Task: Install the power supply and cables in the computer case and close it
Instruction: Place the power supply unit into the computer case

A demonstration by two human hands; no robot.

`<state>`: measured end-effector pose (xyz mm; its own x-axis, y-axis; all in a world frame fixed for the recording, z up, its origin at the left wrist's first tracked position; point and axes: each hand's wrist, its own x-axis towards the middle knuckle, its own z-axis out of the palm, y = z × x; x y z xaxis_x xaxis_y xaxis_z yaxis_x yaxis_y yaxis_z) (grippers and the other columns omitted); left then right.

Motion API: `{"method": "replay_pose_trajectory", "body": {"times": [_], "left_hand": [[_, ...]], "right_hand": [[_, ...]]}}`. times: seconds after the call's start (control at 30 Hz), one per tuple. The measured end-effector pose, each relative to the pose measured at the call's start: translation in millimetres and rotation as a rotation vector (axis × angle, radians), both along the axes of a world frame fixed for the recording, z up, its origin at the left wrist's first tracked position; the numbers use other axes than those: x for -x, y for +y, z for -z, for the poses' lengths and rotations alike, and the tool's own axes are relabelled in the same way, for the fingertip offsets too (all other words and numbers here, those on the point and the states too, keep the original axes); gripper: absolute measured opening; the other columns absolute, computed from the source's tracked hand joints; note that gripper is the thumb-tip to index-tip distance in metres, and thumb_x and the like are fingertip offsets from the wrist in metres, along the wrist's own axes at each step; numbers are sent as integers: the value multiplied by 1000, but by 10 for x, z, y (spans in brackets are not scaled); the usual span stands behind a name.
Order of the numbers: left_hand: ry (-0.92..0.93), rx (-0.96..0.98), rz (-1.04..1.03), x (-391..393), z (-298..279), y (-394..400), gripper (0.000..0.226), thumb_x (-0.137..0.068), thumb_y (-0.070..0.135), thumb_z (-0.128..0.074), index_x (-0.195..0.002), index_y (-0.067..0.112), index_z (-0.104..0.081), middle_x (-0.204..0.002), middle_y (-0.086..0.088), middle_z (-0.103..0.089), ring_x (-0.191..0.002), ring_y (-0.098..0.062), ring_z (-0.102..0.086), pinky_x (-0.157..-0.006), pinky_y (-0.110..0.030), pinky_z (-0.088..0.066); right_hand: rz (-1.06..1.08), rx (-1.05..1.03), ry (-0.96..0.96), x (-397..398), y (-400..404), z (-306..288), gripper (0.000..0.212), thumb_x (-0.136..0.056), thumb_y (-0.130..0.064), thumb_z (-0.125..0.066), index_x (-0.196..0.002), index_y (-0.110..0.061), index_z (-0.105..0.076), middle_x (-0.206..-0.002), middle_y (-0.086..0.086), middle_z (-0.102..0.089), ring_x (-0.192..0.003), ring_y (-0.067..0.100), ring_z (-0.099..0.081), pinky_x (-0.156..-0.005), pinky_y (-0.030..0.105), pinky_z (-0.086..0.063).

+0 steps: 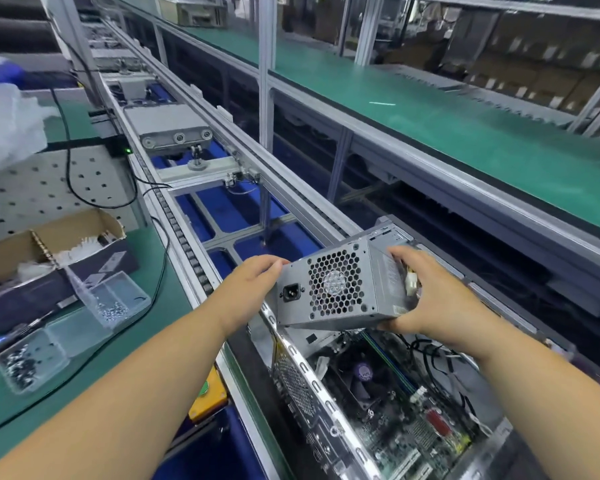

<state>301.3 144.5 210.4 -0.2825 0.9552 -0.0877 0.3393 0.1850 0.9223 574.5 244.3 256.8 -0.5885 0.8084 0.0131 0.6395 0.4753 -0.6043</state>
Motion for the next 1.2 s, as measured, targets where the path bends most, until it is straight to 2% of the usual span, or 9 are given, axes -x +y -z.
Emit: {"method": "replay_pose_trajectory", "body": {"times": [0.1, 0.17, 0.3, 0.43, 0.53, 0.6, 0.77, 0.93, 1.2], "left_hand": [[-36, -13, -40, 4, 18, -7, 28, -103, 42, -36, -101, 46, -64, -117, 24, -56, -109, 9, -49, -85, -18, -36], [-70, -16, -41, 13, 7, -16, 35, -103, 44, -31, -103, 47, -66, -121, 23, -57, -113, 6, -50, -88, -20, -38], [-51, 3, -21, 34, -14, -31, 46, -102, 55, -17, -107, 55, -63, -128, 26, -48, -120, 2, -42, -92, -23, -31], [-90, 28, -47, 40, 9, -69, 45, -99, 60, -18, -107, 55, -62, -123, 32, -48, -114, 4, -41, -75, -13, -31], [-107, 39, -48, 55, 17, -101, 45, -98, 62, -18, -109, 55, -61, -118, 37, -48, -105, 19, -36, -71, -14, -31], [-113, 36, -46, 76, 34, -116, 45, -99, 61, -19, -111, 53, -62, -118, 39, -48, -105, 21, -36, -72, -14, -32], [-108, 37, -53, 165, 118, -128, 43, -100, 57, -20, -116, 51, -60, -131, 28, -49, -122, 3, -41, -97, -27, -30], [-116, 43, -32, 204, 138, -145, 41, -98, 59, -21, -119, 52, -56, -130, 30, -49, -123, 1, -42, -97, -28, -31], [-124, 72, -22, 271, 202, -166, 41, -96, 63, -23, -121, 53, -53, -131, 28, -51, -126, -2, -43, -102, -31, -34]], "right_hand": [[-40, -82, 9, 14, -95, -81, 97, -43, -47, -77, -122, -70, -27, -129, -44, -32, -109, -16, -45, -72, 20, -44], [-62, -171, -11, 23, -129, -147, 99, -47, -32, -78, -125, -66, -28, -131, -45, -27, -108, -18, -43, -65, 20, -43], [-71, -370, -141, 32, -137, -249, 102, -46, -28, -77, -132, -56, -30, -135, -39, -26, -106, 2, -44, -61, 25, -46], [-125, -484, -304, 61, -180, -217, 104, -49, -26, -80, -135, -53, -29, -141, -33, -23, -120, 10, -35, -61, 18, -41], [-156, -465, -322, 109, -224, -141, 103, -50, -25, -79, -137, -51, -29, -143, -31, -23, -125, 12, -36, -68, 32, -55], [-165, -432, -316, 136, -250, -96, 103, -50, -24, -78, -136, -52, -29, -142, -32, -23, -124, 12, -38, -68, 33, -55], [-189, -422, -366, 219, -256, 37, 102, -52, -22, -77, -136, -52, -29, -142, -31, -21, -125, 11, -35, -64, 27, -51], [-178, -388, -368, 372, -183, 151, 101, -55, -21, -79, -140, -48, -31, -145, -27, -23, -129, 12, -32, -74, 27, -50], [-183, -354, -350, 601, -122, 286, 102, -54, -22, -79, -140, -46, -31, -142, -25, -25, -124, 14, -36, -70, 27, -49]]}}
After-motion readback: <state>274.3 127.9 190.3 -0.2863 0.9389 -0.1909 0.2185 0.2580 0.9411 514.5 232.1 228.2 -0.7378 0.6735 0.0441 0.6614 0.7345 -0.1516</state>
